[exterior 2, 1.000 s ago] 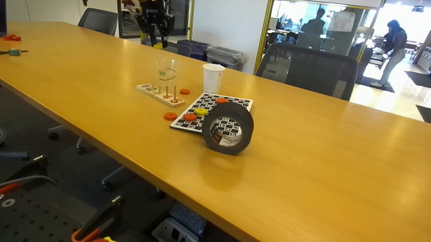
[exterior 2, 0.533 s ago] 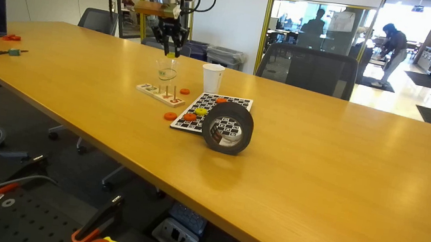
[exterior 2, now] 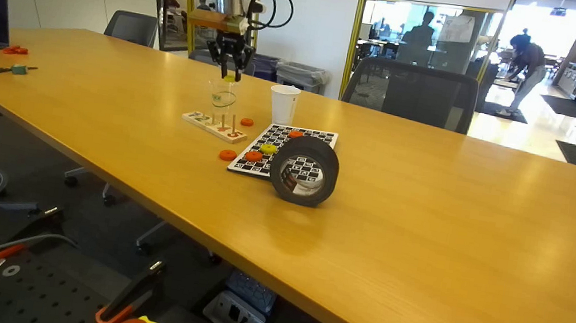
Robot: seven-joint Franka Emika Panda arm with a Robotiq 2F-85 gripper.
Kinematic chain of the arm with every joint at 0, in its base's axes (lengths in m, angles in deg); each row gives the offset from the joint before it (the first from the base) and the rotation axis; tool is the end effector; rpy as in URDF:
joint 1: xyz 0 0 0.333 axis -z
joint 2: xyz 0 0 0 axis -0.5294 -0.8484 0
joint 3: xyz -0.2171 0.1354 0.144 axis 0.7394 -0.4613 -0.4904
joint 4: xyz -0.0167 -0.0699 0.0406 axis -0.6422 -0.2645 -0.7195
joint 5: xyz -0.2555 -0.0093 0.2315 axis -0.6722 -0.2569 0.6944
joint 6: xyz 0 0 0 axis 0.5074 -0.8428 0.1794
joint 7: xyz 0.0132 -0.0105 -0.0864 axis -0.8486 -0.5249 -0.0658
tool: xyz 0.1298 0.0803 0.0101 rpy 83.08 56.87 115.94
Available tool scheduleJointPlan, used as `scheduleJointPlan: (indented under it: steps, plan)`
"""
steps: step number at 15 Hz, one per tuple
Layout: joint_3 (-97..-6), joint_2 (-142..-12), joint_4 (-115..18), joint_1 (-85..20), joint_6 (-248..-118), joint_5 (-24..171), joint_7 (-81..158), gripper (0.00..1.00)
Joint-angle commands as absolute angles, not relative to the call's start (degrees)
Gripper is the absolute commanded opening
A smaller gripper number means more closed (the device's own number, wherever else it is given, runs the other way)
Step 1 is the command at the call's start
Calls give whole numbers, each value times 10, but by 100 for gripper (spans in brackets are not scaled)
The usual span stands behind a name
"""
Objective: Pick up the orange and yellow objects on the table and put them in the two cups
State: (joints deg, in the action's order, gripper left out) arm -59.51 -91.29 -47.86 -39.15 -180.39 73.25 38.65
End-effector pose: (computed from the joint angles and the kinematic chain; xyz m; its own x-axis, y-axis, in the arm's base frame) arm 0.6480 0.1182 0.2965 0.9781 0.1327 0.1604 0.1342 -0.9910 0.0018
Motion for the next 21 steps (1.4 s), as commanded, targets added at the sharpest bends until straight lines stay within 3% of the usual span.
scheduleJointPlan:
  steps: [1,4,5,6,10,21]
  plan:
    - [-602,-921,-443,-392,-1761,747,400,18]
    - [-604,-924,-431,-393,-1738,747,398,18]
    - [-605,-927,-426,-393,-1728,747,398,68]
    - [-605,-928,-423,-393,-1723,748,397,68]
    - [-603,-926,-415,-393,-1711,748,392,98]
    - [-560,-935,-355,-387,-1648,818,177,100]
